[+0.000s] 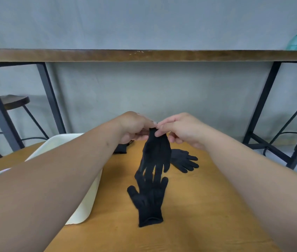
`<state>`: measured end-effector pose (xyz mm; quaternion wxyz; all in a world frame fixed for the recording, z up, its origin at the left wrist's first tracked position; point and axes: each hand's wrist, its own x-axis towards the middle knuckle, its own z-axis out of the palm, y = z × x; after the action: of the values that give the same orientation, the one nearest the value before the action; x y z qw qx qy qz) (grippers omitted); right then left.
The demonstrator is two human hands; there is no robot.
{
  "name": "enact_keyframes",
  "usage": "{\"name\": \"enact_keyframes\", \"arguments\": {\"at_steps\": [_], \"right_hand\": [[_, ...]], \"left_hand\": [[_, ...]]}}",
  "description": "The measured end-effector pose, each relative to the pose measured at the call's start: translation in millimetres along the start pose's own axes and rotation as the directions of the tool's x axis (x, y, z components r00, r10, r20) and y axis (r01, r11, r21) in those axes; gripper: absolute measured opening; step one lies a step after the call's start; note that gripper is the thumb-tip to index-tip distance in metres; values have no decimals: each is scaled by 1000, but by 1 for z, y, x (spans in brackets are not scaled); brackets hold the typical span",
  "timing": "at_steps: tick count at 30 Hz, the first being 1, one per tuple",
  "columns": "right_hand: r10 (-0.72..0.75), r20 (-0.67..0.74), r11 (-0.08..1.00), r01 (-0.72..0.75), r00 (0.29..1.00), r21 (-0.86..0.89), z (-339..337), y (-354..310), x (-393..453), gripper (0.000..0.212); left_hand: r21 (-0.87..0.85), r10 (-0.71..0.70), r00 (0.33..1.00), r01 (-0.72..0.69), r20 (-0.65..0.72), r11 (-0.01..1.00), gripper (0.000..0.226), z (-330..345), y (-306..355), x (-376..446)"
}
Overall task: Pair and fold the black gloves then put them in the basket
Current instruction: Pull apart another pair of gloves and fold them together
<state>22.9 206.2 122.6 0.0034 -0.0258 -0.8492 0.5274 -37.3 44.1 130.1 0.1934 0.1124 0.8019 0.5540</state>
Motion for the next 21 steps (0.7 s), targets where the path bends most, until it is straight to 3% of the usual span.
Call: {"name": "enact_keyframes", "arguments": {"at_steps": [5,8,12,18,21], "right_hand": [[-51,-152,993,34,987,-110,0,-9,-5,14],[-57,-66,977,42,996,-208,0,-11,-6,34],[-44,18,950,47,999,-309,4,-7,-6,8],[57,52,955,-40,997,-293,14,7,-1,14],[42,-8,960,-43,999,-278,20,12,8,13]], "left_hand": [[60,70,997,-73,43,995,18,-16,-9,-7],[133,109,992,-116,55,984,14,-19,-9,-9],[227,159,985,-169,62,959,12,-21,-10,-11],[423,133,991,-131,24,897,15,-19,-20,-12],[394,175,984,-145,-40,908,12,-15,-27,-5]]}}
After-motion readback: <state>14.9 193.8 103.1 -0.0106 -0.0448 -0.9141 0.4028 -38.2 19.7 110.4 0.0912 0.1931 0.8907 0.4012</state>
